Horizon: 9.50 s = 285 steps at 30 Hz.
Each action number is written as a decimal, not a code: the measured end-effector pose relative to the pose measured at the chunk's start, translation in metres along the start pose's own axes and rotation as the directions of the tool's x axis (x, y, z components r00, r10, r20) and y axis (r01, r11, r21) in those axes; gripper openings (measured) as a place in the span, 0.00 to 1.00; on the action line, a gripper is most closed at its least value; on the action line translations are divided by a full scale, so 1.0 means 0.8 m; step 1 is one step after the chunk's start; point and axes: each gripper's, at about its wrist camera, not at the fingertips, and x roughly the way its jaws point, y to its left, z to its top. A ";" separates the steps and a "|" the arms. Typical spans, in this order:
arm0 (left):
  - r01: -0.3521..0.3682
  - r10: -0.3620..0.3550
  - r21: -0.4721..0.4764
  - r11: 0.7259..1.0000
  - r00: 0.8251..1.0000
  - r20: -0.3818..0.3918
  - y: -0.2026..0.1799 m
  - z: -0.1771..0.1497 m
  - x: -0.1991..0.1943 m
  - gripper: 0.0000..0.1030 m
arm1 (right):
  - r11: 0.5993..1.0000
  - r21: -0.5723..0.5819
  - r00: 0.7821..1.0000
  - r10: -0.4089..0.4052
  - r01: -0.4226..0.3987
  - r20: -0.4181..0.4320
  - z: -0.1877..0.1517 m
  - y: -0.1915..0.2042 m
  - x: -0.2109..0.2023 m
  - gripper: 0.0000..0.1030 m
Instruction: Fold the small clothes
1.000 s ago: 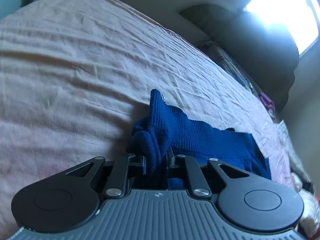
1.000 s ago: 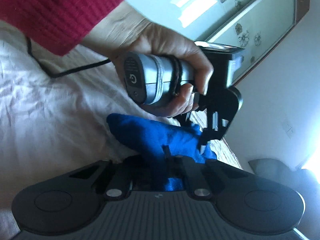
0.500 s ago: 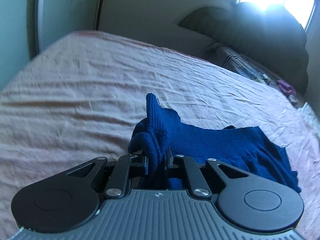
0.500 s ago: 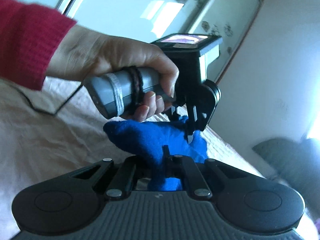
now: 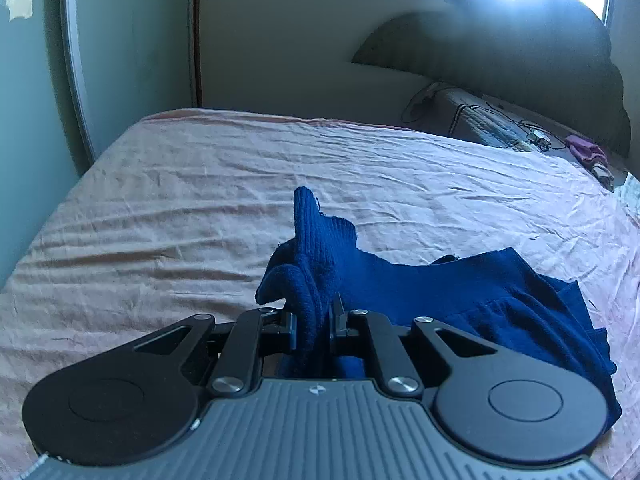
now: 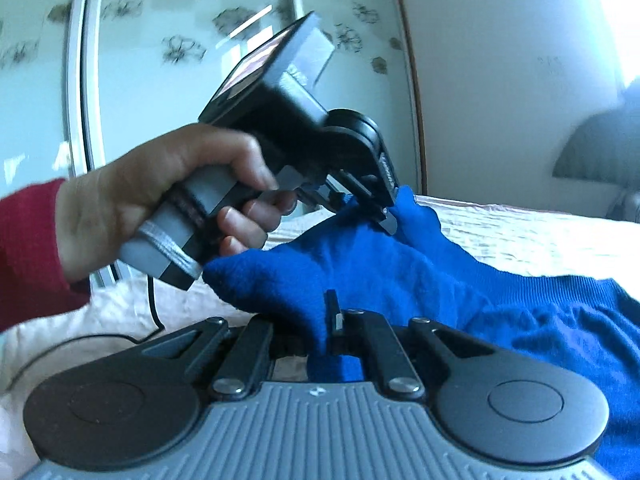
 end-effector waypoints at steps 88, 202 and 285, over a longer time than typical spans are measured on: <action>0.109 -0.115 0.181 0.977 0.993 0.018 -0.342 -0.009 0.102 0.72 | 0.771 0.586 0.959 -0.281 0.250 -0.040 -0.099 -0.126 -0.101 0.07; 0.437 -0.425 -0.123 0.891 0.898 0.115 -0.095 -0.078 0.073 0.24 | 0.760 0.647 0.996 0.085 -0.053 -0.018 -0.003 -0.244 0.009 0.22; -0.157 0.158 -0.014 0.988 0.982 0.104 -0.083 -0.273 -0.064 1.00 | 0.851 0.136 0.833 -0.443 0.507 -0.332 -0.078 0.024 -0.047 1.00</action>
